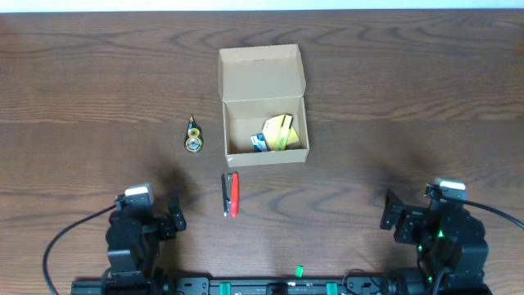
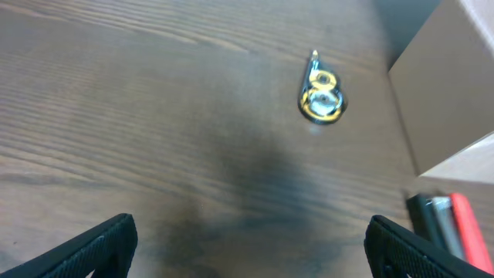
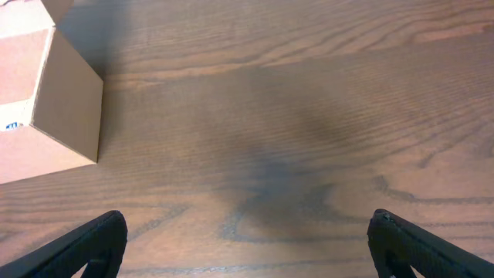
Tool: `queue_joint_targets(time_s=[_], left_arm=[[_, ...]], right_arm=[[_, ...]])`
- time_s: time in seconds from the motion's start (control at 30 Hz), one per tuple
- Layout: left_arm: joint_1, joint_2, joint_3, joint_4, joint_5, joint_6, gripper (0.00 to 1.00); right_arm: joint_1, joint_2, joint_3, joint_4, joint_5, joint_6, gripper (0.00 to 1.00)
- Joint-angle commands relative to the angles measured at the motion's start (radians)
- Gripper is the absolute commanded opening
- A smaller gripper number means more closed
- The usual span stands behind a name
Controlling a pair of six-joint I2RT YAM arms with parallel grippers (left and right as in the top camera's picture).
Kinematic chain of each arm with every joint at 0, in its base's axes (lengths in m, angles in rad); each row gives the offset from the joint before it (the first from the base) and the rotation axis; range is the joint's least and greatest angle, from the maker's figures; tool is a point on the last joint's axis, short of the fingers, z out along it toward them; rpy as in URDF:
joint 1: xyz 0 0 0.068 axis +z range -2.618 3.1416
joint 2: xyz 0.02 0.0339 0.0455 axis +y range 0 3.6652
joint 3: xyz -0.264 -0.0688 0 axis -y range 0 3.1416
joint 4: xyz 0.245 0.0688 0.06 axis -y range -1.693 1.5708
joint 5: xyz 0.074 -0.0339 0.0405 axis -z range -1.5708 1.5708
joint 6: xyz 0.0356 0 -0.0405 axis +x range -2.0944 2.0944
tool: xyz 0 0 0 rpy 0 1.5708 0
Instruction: Pack container
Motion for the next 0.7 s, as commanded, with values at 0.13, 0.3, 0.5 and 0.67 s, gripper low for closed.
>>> queue_joint_targets(time_s=[0.13, 0.3, 0.5, 0.67], left_arm=[[0.007, 0.288, 0.254, 0.021, 0.002, -0.041, 0.95], [0.007, 0.606, 0.469, 0.021, 0.002, 0.001, 0.95], [0.007, 0.947, 0.705, -0.023, 0.029, 0.0, 0.96], [0.007, 1.15, 0.802, -0.031, 0.114, 0.0, 0.95]], right_arm=[[-0.009, -0.008, -0.001, -0.001, -0.007, -0.015, 0.99], [-0.009, -0.008, -0.001, -0.001, -0.007, -0.015, 0.99], [-0.009, -0.008, -0.001, -0.001, -0.007, -0.015, 0.99], [-0.009, -0.008, -0.001, -0.001, -0.007, -0.015, 0.99]])
